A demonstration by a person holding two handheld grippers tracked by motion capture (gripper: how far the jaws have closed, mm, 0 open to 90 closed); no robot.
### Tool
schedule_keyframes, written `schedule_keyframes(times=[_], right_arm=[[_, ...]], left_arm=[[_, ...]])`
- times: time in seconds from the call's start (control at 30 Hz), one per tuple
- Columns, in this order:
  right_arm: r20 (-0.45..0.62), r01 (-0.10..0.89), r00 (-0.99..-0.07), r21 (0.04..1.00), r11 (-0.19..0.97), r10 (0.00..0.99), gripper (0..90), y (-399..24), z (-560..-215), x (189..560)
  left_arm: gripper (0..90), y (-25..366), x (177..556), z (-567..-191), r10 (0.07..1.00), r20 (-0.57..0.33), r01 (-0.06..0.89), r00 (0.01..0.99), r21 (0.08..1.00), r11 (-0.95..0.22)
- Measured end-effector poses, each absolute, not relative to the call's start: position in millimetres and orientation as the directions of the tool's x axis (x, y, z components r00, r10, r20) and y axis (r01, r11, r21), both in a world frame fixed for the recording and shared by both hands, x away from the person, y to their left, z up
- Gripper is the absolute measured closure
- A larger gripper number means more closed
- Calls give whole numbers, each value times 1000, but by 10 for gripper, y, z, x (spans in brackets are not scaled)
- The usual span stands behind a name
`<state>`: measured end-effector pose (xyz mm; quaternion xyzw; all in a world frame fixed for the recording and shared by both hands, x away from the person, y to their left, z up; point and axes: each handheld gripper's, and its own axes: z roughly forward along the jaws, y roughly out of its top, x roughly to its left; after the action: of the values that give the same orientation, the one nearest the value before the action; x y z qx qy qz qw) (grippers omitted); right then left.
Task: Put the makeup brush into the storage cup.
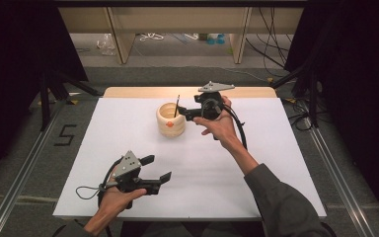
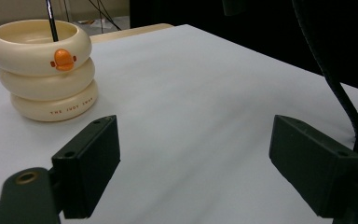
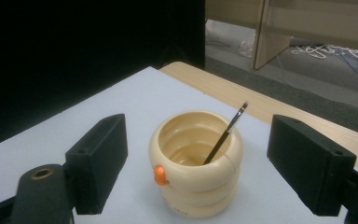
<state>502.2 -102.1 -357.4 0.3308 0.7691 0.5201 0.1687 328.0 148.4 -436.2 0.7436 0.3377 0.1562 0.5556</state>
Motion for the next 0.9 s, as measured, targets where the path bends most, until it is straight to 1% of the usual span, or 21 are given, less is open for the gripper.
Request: schedule_keyframes(times=[0.1, 0.13, 0.2, 0.23, 0.43, 0.5, 0.53, 0.67, 0.73, 0.8, 0.9], right_arm=[[73, 325, -725, 913, 247, 685, 210, -1044, -3550, 4980], [65, 309, -728, 920, 242, 683, 212, -1053, -3554, 4971], [65, 313, -733, 916, 251, 677, 212, -1073, -3563, 4944], [81, 325, -735, 913, 245, 673, 213, -1077, -3576, 4929], [78, 327, -732, 912, 247, 677, 211, -1128, -3621, 4892], [83, 327, -734, 914, 242, 674, 212, -1145, -3620, 4854], [81, 325, -737, 913, 246, 671, 211, -1154, -3622, 4835], [85, 328, -734, 913, 241, 674, 209, -1196, -3635, 4766], [90, 326, -738, 915, 237, 669, 209, -1213, -3643, 4740], [90, 323, -739, 917, 234, 668, 208, -1229, -3644, 4705], [109, 329, -743, 918, 219, 660, 208, -1239, -3658, 4650]], left_arm=[[157, 1484, 3281, -4364, 676, -142, 328, 723, 932, -156], [157, 1485, 3281, -4366, 676, -140, 327, 724, 932, -157], [157, 1485, 3284, -4368, 673, -143, 323, 726, 934, -150], [157, 1483, 3276, -4363, 679, -150, 333, 718, 931, -147], [157, 1488, 3276, -4363, 683, -155, 337, 714, 931, -141], [157, 1500, 3277, -4357, 680, -139, 325, 720, 933, -153], [157, 1512, 3298, -4355, 683, -106, 294, 723, 941, -165], [157, 1497, 3281, -4356, 681, -137, 320, 719, 936, -149], [157, 1494, 3281, -4355, 677, -132, 318, 724, 935, -157], [157, 1486, 3277, -4361, 682, -149, 330, 716, 933, -142], [157, 1497, 3277, -4360, 686, -151, 333, 712, 933, -140]])
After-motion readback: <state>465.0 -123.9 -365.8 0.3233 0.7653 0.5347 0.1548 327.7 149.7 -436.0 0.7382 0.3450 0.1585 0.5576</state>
